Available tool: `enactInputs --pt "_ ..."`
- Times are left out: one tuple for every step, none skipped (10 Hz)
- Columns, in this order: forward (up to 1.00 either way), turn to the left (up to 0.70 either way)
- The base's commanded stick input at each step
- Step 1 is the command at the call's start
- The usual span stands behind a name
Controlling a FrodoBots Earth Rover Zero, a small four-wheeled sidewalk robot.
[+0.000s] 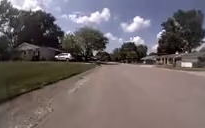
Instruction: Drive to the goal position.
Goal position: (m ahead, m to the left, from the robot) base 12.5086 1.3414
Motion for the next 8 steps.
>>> enactInputs --pt "1.00 0.00" --pt "1.00 0.00" --pt "1.00 0.00" --pt "1.00 0.00" --pt "1.00 0.00" --pt "1.00 0.00" --pt "1.00 0.00" --pt "1.00 0.00"
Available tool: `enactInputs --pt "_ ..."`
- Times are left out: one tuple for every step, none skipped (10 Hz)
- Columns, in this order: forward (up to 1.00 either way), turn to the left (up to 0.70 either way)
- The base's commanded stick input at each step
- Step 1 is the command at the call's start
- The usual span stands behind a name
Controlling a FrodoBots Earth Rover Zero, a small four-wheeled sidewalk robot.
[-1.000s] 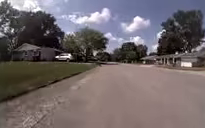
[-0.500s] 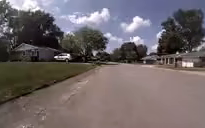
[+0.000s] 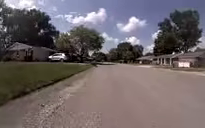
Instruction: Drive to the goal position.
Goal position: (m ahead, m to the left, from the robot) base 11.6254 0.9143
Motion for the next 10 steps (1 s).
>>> enactInputs --pt "1.00 0.00" --pt "1.00 0.00" --pt "1.00 0.00" --pt "1.00 0.00" --pt "1.00 0.00" --pt "1.00 0.00" --pt "1.00 0.00" --pt "1.00 0.00" --pt "1.00 0.00" --pt "1.00 0.00"
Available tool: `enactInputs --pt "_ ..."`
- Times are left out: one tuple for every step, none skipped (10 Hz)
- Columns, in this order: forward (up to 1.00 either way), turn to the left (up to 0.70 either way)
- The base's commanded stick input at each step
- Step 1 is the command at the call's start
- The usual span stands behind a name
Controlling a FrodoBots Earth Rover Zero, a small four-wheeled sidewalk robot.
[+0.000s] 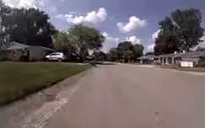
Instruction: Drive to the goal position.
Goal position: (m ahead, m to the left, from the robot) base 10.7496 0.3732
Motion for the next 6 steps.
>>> enactInputs --pt "1.00 0.00" --pt "1.00 0.00" --pt "1.00 0.00" --pt "1.00 -0.12" --pt "1.00 -0.38" --pt "1.00 -0.36"
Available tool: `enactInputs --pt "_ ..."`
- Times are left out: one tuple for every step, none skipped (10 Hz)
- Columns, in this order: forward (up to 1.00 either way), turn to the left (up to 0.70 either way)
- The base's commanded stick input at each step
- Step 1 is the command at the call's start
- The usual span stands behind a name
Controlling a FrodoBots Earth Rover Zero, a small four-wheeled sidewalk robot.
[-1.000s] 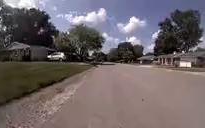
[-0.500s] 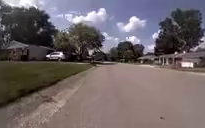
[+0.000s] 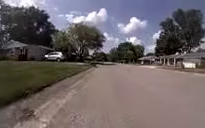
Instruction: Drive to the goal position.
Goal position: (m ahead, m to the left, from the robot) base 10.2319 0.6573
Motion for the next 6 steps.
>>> enactInputs --pt "1.00 -0.21" --pt "1.00 -0.05" --pt "1.00 0.00" --pt "1.00 0.00" --pt "1.00 0.00" --pt "1.00 0.00"
